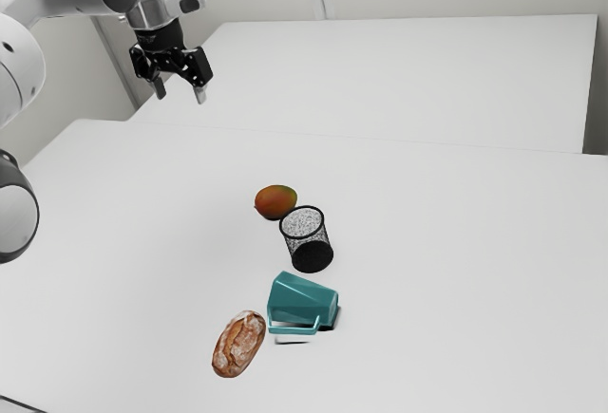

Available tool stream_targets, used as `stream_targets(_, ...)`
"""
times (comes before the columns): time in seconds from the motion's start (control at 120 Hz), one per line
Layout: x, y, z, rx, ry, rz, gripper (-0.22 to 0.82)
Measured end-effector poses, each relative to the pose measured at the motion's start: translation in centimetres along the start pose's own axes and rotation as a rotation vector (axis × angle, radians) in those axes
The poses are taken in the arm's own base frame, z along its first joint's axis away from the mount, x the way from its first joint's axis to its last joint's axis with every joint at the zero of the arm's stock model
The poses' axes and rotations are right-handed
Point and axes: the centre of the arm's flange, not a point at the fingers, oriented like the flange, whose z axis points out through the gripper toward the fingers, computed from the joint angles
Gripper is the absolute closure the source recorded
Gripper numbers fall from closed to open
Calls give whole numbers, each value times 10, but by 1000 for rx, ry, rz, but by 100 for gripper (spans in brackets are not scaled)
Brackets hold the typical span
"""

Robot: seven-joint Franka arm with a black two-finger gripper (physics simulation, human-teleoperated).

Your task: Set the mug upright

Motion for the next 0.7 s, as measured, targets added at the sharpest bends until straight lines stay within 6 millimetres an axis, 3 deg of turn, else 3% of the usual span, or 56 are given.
stream_targets(0.233, -3, -2, -2, 7, -6, -1, 0)
stream_targets(0.333, -10, 11, 0, -6, -18, 19, 0)
stream_targets(0.467, -50, 17, 17, -55, -32, 17, 0)
stream_targets(0.7, -113, 16, 72, -275, -59, -71, 0)
